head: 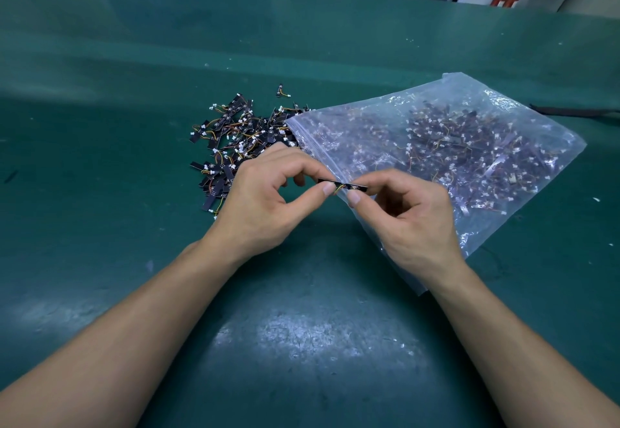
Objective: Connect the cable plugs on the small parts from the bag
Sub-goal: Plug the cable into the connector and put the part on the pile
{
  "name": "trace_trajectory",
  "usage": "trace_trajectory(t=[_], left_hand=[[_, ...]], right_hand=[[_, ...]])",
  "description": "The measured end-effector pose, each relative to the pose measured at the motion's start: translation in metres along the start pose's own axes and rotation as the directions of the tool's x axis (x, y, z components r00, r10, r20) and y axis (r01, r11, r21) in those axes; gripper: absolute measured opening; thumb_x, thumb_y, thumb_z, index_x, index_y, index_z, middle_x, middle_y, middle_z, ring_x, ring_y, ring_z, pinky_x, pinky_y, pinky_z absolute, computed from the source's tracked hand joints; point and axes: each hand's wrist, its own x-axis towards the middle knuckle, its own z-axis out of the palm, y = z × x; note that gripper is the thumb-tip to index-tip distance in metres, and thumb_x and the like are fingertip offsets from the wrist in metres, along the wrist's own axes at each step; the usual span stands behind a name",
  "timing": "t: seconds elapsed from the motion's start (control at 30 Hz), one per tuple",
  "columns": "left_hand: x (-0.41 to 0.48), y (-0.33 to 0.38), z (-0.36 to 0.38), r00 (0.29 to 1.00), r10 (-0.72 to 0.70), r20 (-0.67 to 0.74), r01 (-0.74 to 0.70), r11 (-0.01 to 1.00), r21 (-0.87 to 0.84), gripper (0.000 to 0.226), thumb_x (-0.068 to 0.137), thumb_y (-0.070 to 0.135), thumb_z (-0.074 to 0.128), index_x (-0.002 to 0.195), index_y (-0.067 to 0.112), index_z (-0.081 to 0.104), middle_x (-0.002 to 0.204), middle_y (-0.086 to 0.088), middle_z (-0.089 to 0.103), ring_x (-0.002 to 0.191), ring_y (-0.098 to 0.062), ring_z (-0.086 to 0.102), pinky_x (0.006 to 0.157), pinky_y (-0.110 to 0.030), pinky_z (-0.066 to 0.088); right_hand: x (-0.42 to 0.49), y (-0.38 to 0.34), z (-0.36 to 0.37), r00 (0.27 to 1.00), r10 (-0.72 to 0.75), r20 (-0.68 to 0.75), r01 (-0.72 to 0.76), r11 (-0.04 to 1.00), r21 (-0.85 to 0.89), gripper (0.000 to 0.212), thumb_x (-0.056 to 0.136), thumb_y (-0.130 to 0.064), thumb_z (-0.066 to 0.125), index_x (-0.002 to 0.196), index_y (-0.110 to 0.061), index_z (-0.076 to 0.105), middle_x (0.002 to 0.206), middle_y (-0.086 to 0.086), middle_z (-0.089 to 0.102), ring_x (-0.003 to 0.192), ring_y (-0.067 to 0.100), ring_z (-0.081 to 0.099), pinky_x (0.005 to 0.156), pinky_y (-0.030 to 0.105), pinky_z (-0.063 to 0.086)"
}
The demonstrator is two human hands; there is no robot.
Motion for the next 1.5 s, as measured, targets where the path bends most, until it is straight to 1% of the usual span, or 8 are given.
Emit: trace_trajectory(t=[0.27,0.53,0.67,0.87,1.1,1.27,1.37,1.5], left_hand=[[-0.0018,0.0005,-0.0012,0.999,-0.013,0.037,0.014,1.0,-0.004,0.009,0.084,0.018,0.075,0.093,0.017,0.073,0.088,0.003,0.071,0.081,-0.015,0.056,0.072,-0.024,0.041],[-0.0006,-0.0005,0.0004,0.999,0.023,0.027,-0.024,1.0,0.017,0.002,0.086,0.013,0.074,0.085,0.013,0.072,0.084,0.008,0.068,0.079,-0.017,0.057,0.075,-0.02,0.04],[-0.0006,0.0,0.0015,0.999,0.035,0.009,-0.035,0.999,0.019,0.002,0.087,0.014,0.074,0.086,0.012,0.073,0.085,0.007,0.069,0.08,-0.02,0.058,0.075,-0.02,0.041],[-0.0012,-0.0009,0.0001,0.999,0.022,0.029,-0.022,1.0,0.01,0.007,0.086,0.017,0.075,0.091,0.013,0.073,0.09,0.009,0.069,0.082,-0.015,0.056,0.074,-0.021,0.04],[-0.0002,-0.0004,0.0005,0.998,0.058,0.007,-0.058,0.997,0.041,0.003,0.087,0.013,0.074,0.086,0.01,0.073,0.086,0.006,0.069,0.08,-0.02,0.058,0.076,-0.024,0.042],[-0.0002,0.0011,0.0,0.998,0.065,0.014,-0.066,0.997,0.035,0.004,0.086,0.012,0.075,0.088,0.009,0.073,0.087,0.005,0.07,0.081,-0.023,0.058,0.075,-0.027,0.043],[-0.0009,0.0016,-0.002,0.998,0.051,0.03,-0.052,0.999,0.016,0.009,0.083,0.013,0.077,0.092,0.01,0.074,0.091,0.006,0.07,0.083,-0.021,0.058,0.076,-0.024,0.042],[-0.0008,0.0018,-0.002,0.999,0.048,0.025,-0.049,0.999,0.013,0.007,0.084,0.012,0.077,0.09,0.012,0.073,0.088,0.006,0.07,0.081,-0.022,0.057,0.077,-0.024,0.041]], right_hand=[[0.0014,0.0019,-0.0027,1.0,-0.03,0.008,0.031,0.999,-0.031,0.002,0.087,-0.017,0.076,0.088,-0.017,0.078,0.067,-0.02,0.063,0.05,0.003,0.047,0.054,0.011,0.035],[-0.0003,0.0028,-0.0018,1.0,0.004,0.02,-0.003,1.0,-0.019,0.013,0.082,-0.021,0.078,0.093,-0.027,0.075,0.071,-0.022,0.065,0.049,0.007,0.048,0.052,0.013,0.036],[0.0005,0.0036,-0.0024,1.0,-0.017,0.019,0.018,0.999,-0.049,0.005,0.085,-0.019,0.077,0.089,-0.022,0.077,0.067,-0.023,0.062,0.048,0.006,0.046,0.053,0.012,0.034],[0.0019,0.0019,-0.0044,0.998,-0.063,0.024,0.064,0.995,-0.075,0.003,0.086,-0.016,0.077,0.088,-0.017,0.079,0.071,-0.018,0.066,0.053,0.005,0.051,0.056,0.012,0.037],[0.0,0.0026,-0.0027,1.0,-0.018,0.013,0.018,0.999,-0.034,0.014,0.083,-0.02,0.079,0.095,-0.025,0.075,0.072,-0.024,0.065,0.049,0.009,0.049,0.052,0.013,0.036],[0.0008,0.005,-0.003,0.998,-0.054,0.01,0.055,0.997,-0.058,0.002,0.087,-0.016,0.077,0.088,-0.017,0.077,0.067,-0.023,0.062,0.051,0.003,0.048,0.055,0.009,0.034],[0.0011,0.0053,-0.0039,0.997,-0.074,0.022,0.075,0.995,-0.062,0.002,0.087,-0.013,0.077,0.088,-0.012,0.079,0.071,-0.021,0.065,0.054,0.002,0.051,0.058,0.009,0.035],[0.001,0.0035,-0.0036,0.997,-0.069,0.019,0.07,0.996,-0.059,0.001,0.086,-0.014,0.078,0.087,-0.015,0.078,0.069,-0.023,0.064,0.052,0.003,0.05,0.057,0.009,0.035]])
